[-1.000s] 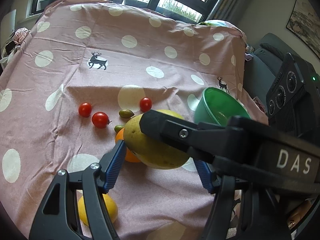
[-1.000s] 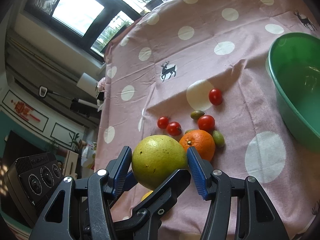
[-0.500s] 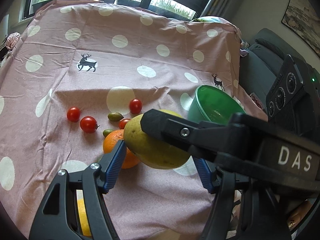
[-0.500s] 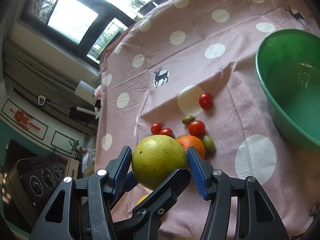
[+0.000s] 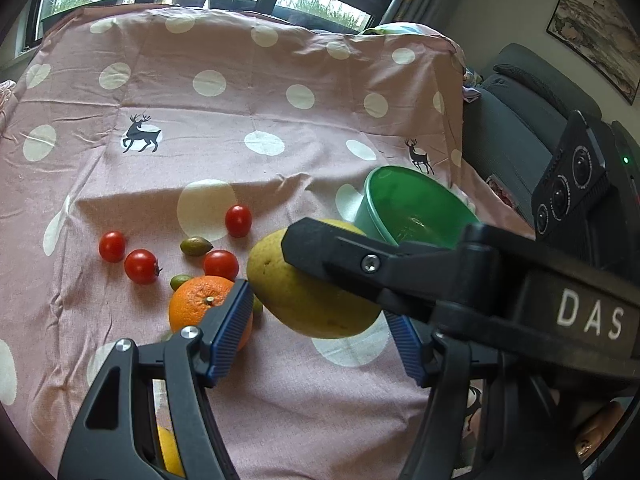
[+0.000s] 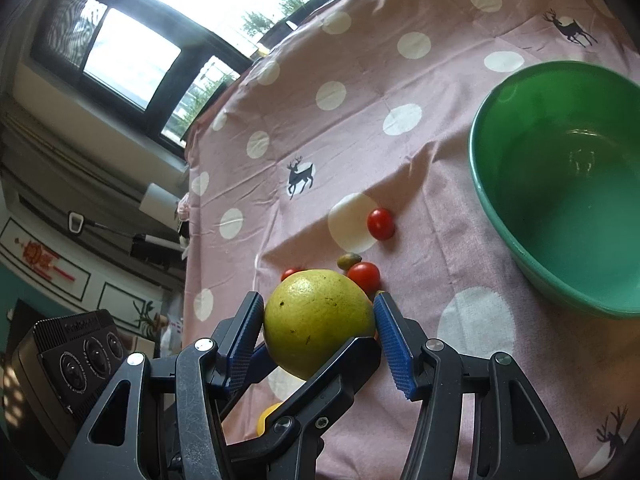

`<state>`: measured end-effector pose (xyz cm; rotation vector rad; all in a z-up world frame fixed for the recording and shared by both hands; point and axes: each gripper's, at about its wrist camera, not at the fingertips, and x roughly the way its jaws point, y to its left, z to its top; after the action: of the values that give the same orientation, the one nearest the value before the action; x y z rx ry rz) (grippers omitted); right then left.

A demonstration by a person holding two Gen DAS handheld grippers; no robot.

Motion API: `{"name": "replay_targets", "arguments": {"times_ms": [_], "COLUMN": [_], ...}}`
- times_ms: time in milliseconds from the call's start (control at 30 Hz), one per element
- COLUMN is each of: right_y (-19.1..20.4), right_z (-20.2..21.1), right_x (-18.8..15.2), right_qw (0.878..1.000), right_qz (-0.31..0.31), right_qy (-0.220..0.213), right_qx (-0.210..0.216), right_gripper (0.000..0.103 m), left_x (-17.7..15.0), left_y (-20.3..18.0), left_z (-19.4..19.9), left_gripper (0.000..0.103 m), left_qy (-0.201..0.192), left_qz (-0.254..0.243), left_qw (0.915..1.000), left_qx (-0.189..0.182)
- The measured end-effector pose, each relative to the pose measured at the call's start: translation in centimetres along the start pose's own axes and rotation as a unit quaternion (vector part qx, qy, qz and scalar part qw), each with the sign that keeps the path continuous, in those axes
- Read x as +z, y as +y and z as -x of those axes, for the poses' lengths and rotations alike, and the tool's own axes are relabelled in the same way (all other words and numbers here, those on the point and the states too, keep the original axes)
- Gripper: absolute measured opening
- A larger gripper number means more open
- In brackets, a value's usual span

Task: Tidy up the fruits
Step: 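Carry the held pear with the right gripper toward the green bowl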

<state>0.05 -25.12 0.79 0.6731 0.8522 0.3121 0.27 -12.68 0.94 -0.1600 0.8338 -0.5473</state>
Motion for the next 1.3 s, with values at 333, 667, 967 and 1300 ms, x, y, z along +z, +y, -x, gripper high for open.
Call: {"name": "replay_targets", "arguments": {"times_ms": [333, 667, 967, 1300], "right_y": [-1.3, -2.5, -4.3, -6.4], "right_z": [1.3, 2.2, 3.3, 4.9], "right_x": [0.8, 1.5, 2.1, 2.7], "right_qw": [1.0, 0.999, 0.998, 0.995], "right_qz": [-0.005, -0.017, -0.036, -0.062], "right_qy": [-0.02, -0.034, -0.051, -0.076], "right_qx": [0.003, 0.003, -0.001, -0.011], "right_gripper": [0.06, 0.06, 0.06, 0.06], "left_x": [0.9, 1.5, 1.8, 2.2], "left_y": [-1.4, -2.7, -4.4, -6.5], "left_z": [-0.9, -1.7, -3.2, -4.9], "left_gripper": [0.066, 0.067, 0.067, 0.067], "left_qy": [-0.007, -0.004, 0.006, 0.016], "left_qz": [-0.02, -0.036, -0.056, -0.077], "left_qw": [0.9998, 0.9993, 0.9981, 0.996], "left_qx": [-0.004, -0.012, -0.023, -0.043]}}
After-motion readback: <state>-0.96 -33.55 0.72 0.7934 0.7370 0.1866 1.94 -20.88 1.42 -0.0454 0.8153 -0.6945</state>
